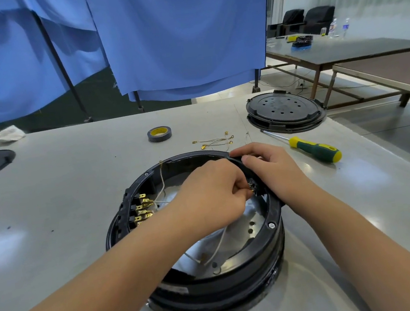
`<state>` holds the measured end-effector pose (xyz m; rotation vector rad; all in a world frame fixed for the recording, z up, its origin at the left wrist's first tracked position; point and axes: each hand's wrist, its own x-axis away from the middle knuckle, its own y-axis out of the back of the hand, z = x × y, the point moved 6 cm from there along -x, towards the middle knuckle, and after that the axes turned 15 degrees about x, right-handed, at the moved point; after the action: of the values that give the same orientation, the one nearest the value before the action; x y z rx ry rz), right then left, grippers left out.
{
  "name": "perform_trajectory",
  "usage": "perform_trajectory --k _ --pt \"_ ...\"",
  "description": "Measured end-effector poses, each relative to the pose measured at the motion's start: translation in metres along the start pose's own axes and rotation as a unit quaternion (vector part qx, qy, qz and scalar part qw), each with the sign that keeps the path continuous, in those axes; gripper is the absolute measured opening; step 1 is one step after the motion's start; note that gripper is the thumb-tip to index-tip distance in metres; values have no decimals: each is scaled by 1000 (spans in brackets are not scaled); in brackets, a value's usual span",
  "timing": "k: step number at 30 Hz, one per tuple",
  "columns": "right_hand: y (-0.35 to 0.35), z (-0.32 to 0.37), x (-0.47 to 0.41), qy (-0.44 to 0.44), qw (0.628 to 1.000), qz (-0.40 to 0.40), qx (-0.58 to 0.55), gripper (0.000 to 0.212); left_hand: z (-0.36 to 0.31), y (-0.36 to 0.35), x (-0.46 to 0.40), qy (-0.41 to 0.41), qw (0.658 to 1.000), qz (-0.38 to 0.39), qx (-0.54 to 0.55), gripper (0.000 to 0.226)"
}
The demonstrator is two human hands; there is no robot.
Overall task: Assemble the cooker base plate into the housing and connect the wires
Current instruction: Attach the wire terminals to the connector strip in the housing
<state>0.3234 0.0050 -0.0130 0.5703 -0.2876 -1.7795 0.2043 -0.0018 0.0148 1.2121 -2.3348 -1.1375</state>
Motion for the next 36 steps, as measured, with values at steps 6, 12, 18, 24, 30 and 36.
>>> perform_trajectory --k 6,12,18,24,30,36 --pt "1 -1 -1 9 1000 4 2 33 3 -1 -2 4 1000 9 11 18" --pt "6 -7 -2 -18 1000 -12 -18 28 12 8 5 3 1000 13 23 21" --pt "39 -29 -14 -97 991 -86 42 21 47 74 17 12 985 -170 7 17" --pt "47 -39 -54 -103 957 -65 265 16 87 85 24 69 975 -211 22 31" --pt "21 -53 -98 -120 898 7 423 30 101 81 25 89 970 -205 99 31" --pt "16 -60 -107 -141 877 -1 460 16 105 78 23 89 970 -200 108 31"
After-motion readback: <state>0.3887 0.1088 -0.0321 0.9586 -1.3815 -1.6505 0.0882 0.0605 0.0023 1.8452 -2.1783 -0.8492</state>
